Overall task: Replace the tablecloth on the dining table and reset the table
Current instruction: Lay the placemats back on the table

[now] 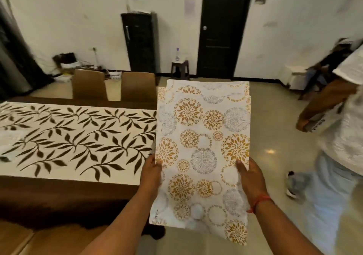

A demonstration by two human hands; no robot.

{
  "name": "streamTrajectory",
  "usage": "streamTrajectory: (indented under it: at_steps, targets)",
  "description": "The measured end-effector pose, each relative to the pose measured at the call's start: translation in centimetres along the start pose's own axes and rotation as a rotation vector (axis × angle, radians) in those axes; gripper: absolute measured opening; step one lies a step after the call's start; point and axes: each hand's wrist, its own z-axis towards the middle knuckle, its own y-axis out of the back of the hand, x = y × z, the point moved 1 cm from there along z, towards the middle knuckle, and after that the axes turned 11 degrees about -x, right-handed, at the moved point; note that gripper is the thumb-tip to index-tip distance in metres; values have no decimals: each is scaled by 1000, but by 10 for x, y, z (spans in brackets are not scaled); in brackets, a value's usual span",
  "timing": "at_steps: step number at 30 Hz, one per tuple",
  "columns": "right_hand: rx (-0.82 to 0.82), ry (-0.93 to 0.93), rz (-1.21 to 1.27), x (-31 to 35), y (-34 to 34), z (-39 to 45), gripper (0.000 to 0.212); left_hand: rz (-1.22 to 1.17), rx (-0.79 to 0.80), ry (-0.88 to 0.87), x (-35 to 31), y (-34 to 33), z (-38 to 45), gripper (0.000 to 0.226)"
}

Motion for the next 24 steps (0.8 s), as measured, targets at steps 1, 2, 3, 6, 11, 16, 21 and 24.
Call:
streamTrajectory:
  at_steps: [1,2,3,6,11,16,21,24]
  targets:
    - [36,8,0,2,-24,17,32,-14,-37,3,1,3,22,23]
    - [66,21,-2,3,-49,34,32,-25,-67,2,1,7,43,23]
    - [92,32,-7,4,-68,47,32,-29,-83,5,2,10,61,22]
    - [189,65,-45,16,-145,94,33,-61,-173,39,2,25,123,24]
    - [438,137,-121,34,-273,150,31,-173,-367,142,3,66,197,24]
    - [661,172,-264,37,-405,179,43,-290,-587,235,16,110,238,29]
    - [898,248,-337,31,-539,185,43,-331,-920,354,40,142,276,23]
    - [1047,317,-386,29,-605,189,30,-344,-1102,400,46,146,295,23]
